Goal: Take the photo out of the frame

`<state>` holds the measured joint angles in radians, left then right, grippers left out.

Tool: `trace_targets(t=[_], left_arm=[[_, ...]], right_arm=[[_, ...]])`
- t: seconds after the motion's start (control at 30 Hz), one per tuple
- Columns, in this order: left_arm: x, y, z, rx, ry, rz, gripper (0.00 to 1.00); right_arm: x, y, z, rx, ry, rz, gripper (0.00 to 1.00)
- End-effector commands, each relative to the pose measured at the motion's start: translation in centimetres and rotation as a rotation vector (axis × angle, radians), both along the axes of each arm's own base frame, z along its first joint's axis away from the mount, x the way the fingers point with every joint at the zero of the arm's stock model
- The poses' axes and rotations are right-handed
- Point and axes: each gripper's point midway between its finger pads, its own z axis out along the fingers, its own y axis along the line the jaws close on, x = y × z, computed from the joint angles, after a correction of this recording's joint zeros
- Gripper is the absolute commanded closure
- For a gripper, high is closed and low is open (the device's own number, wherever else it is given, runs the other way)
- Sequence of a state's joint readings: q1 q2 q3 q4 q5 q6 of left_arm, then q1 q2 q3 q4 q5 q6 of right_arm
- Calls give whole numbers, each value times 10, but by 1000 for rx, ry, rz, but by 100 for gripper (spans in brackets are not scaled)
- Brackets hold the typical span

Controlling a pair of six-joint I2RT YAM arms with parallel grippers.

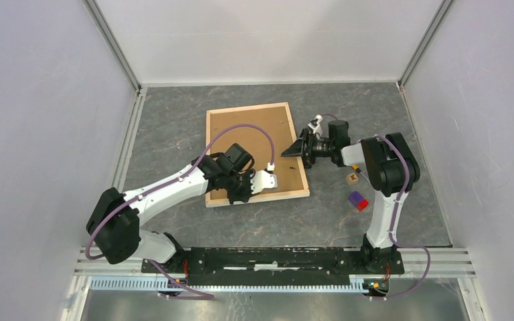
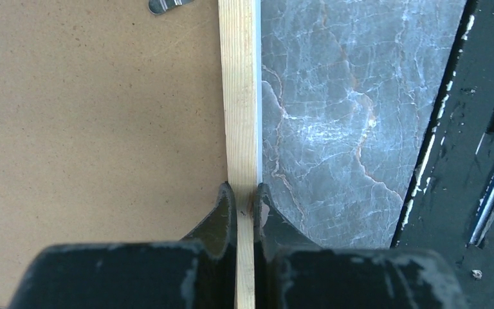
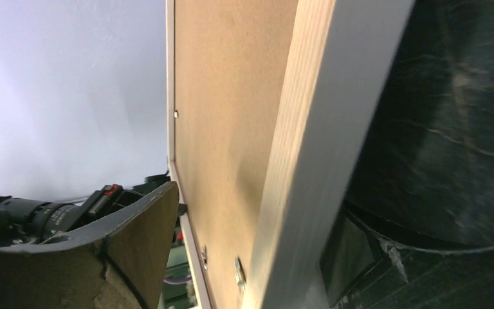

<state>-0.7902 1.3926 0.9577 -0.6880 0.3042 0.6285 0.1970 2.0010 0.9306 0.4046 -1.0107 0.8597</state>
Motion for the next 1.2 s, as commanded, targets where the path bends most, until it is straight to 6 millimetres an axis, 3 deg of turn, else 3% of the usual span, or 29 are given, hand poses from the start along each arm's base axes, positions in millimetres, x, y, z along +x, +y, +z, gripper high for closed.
trace_targets(t=[0.0, 0.13, 0.33, 0.43, 0.57, 0.63, 0.8, 0.87, 0.93, 1.07, 1.17], left_arm=[[-2, -16, 23, -117, -61, -114, 98], [-5, -14, 21, -112, -57, -121, 98], [-5, -9, 14, -85, -54, -119, 98], [2, -9, 15, -81, -68, -87, 98], [17, -11, 26, -79, -82, -1, 95], [22, -11, 32, -66, -67, 39, 81], [20, -12, 49, -86, 44, 70, 44], [23, -12, 59, -113, 79, 101, 39], [28, -15, 74, -178, 134, 142, 27], [42, -18, 103, -285, 257, 249, 5], [59, -14, 124, -356, 303, 353, 0]], right_arm=[[2, 21, 15, 107, 15, 11, 24], [2, 29, 8, 113, 44, 12, 34], [-4, 32, 2, 144, 92, -1, 63], [-4, 32, 11, 149, 78, 3, 75], [-3, 31, 38, 140, -14, 12, 89], [-1, 30, 49, 116, -70, 22, 99], [7, 26, 85, 76, -199, 23, 100], [9, 24, 95, 66, -242, 23, 100], [14, 20, 102, 34, -280, 29, 100], [38, 8, 126, -31, -416, 14, 100], [54, -1, 145, -92, -505, 11, 100]])
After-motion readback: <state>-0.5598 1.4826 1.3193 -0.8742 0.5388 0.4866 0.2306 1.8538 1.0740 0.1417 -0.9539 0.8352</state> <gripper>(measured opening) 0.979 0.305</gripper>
